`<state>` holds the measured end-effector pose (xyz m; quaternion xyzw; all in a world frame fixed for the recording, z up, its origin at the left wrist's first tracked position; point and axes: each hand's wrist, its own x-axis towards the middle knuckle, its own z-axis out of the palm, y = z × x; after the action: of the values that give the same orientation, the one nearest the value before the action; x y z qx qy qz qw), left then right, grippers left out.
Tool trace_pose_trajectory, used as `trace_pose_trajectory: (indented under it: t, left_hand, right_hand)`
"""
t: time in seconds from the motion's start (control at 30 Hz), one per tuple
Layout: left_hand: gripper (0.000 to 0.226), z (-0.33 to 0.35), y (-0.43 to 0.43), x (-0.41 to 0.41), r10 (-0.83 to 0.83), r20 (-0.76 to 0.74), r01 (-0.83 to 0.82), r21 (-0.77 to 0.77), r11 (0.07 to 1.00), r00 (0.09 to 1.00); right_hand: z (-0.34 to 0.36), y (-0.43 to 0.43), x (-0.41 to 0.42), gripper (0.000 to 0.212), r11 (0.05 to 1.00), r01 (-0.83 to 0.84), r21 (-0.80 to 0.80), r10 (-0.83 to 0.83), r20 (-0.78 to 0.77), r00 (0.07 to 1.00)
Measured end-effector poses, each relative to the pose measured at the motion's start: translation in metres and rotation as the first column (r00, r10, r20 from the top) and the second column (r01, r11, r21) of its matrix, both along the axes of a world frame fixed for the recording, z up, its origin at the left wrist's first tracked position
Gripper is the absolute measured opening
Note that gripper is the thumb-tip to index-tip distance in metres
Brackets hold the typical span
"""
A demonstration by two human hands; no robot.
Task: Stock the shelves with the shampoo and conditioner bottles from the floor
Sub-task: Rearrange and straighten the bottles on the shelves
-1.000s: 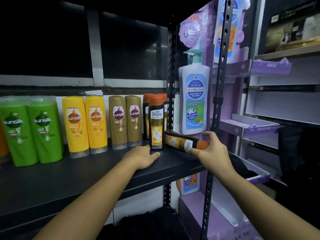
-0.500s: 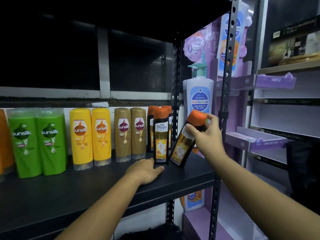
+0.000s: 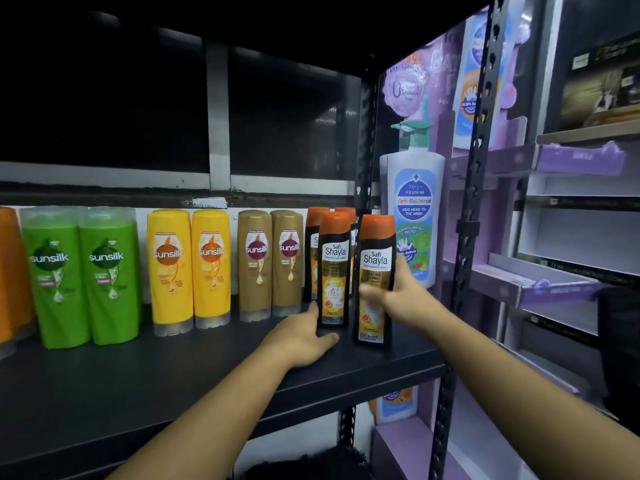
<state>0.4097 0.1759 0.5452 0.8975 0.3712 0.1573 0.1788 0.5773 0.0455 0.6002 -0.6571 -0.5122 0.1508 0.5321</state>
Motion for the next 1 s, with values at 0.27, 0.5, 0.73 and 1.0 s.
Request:
trace_pose_trajectory:
  t: [0.27,0.5,0.73,1.0]
  left_hand:
    - [0.068,0.027,0.007,0.016,0.017,0.414,0.066,-0.185,0.981,0.910]
    - [0.055,0.026,0.019,0.052,0.141,0.442,-0.108,-0.101,0.989,0.886]
    - [0.045,0.023,0.040,0.076,0.242,0.405,-0.261,-0.007,0.965,0.882]
    - [0.046,0.010,0.051,0.087,0.256,0.445,-0.322,0.078,0.944,0.858]
  right_hand:
    - [-0.024,0.013,0.014,0.055,0.992,0.084,-0.097,-0.078,0.065,0.995]
    - [-0.026,0.060,0.038,0.049,0.982,0.178,-0.061,-0.172,0.103,0.980]
    - [-0.029,0.110,0.060,0.039,0.977,0.208,-0.038,-0.203,0.102,0.974]
    - [-0.049,0.119,0.076,0.039,0.988,0.141,0.061,-0.147,0.106,0.983]
